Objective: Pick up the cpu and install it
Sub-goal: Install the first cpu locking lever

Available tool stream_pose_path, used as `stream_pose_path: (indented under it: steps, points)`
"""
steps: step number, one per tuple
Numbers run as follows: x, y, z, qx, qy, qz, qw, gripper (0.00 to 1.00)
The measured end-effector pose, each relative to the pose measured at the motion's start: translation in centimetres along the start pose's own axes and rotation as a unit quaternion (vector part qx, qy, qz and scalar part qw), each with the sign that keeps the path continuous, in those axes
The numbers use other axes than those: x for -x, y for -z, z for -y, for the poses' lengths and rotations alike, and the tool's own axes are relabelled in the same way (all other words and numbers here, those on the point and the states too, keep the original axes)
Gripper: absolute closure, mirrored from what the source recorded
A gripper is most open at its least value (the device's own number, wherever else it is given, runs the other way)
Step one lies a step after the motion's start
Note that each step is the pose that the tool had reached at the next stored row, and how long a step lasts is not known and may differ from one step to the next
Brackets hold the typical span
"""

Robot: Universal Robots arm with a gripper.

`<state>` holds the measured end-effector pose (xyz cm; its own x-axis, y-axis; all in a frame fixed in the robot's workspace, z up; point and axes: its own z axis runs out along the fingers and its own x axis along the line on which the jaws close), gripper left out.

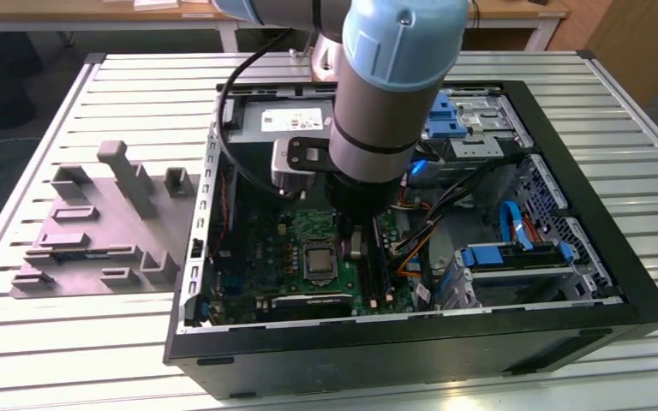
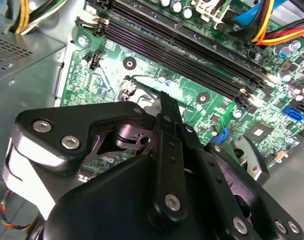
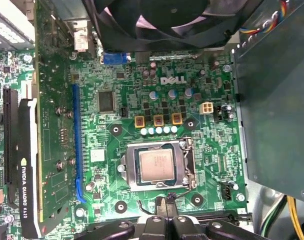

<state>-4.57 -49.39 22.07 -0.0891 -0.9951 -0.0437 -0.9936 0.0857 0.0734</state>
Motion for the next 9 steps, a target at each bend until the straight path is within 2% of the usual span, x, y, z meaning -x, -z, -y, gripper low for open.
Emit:
stream_pose_path:
  steps: [9]
  points:
    - [-0.82,-0.39,0.10,0.0005,0.012,-0.0010,0.9999,0.89]
